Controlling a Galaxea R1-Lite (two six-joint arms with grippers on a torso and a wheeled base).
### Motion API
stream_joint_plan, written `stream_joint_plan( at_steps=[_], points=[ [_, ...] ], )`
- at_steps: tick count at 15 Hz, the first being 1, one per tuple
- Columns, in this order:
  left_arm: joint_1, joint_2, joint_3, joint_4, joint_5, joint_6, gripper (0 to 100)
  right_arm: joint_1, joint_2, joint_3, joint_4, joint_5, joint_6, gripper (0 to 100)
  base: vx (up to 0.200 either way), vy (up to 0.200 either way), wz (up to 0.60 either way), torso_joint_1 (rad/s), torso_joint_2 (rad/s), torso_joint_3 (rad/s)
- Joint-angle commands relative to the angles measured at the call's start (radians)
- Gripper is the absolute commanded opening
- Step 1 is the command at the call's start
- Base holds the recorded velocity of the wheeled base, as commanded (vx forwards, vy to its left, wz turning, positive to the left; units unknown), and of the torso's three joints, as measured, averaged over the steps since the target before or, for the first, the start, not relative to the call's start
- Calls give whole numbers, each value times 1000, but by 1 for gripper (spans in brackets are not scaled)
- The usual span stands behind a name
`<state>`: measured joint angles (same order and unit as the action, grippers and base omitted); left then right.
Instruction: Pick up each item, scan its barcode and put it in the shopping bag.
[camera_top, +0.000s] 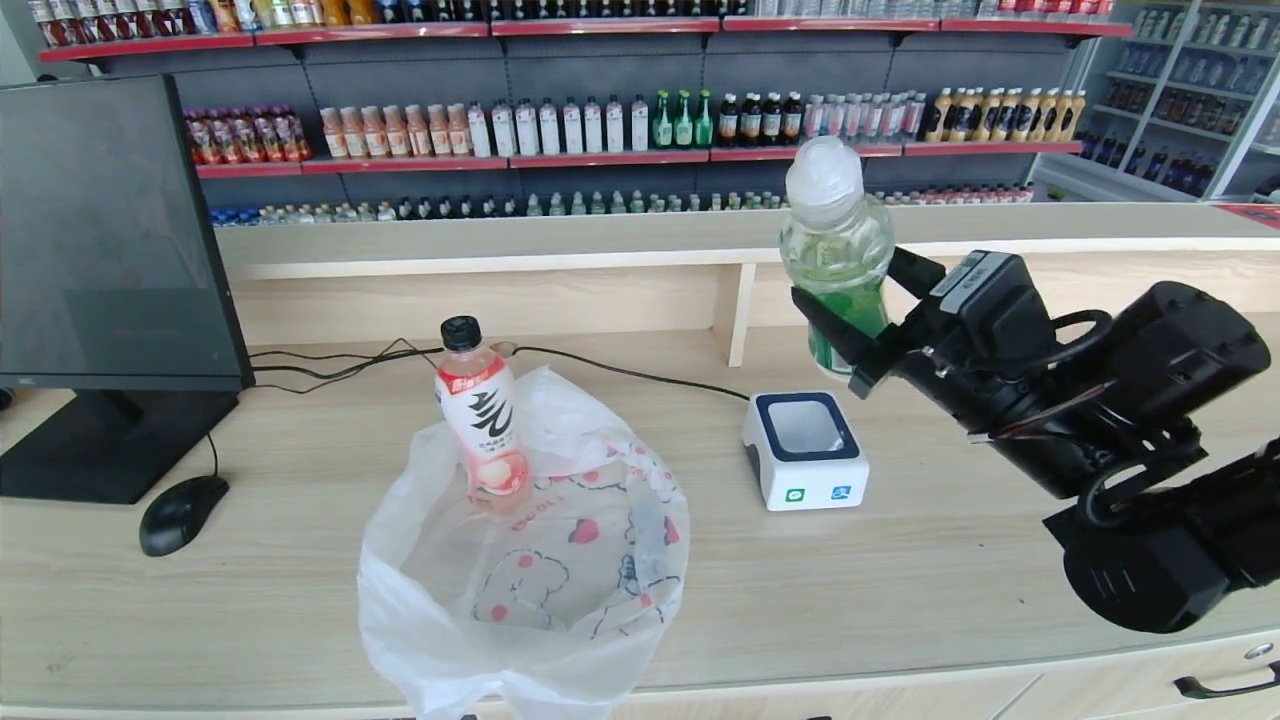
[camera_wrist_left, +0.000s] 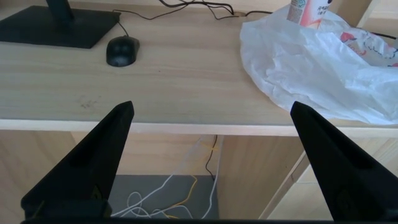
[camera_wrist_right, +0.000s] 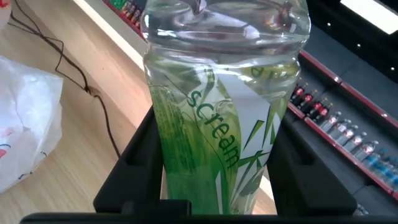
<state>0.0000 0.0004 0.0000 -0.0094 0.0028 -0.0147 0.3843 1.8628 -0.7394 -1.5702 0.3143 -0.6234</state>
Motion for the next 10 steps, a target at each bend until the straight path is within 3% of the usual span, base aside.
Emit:
stream_joint_plan(
  at_steps=[1,4,7,10],
  points=[
    [0,1,0,0,2,-11,100,-2,-76,37,-1,-35,67,0,0,0,0,0,0,0],
    [0,1,0,2,2,-8,100,-22,-139,80,-1,-215,231,0,0,0,0,0,0,0],
    [0,1,0,2,2,-10,100,-24,-160,160,-1,-299,412,0,0,0,0,0,0,0],
    [0,0,0,2,2,-10,100,-27,-160,202,-1,-353,510,0,0,0,0,0,0,0]
  ],
)
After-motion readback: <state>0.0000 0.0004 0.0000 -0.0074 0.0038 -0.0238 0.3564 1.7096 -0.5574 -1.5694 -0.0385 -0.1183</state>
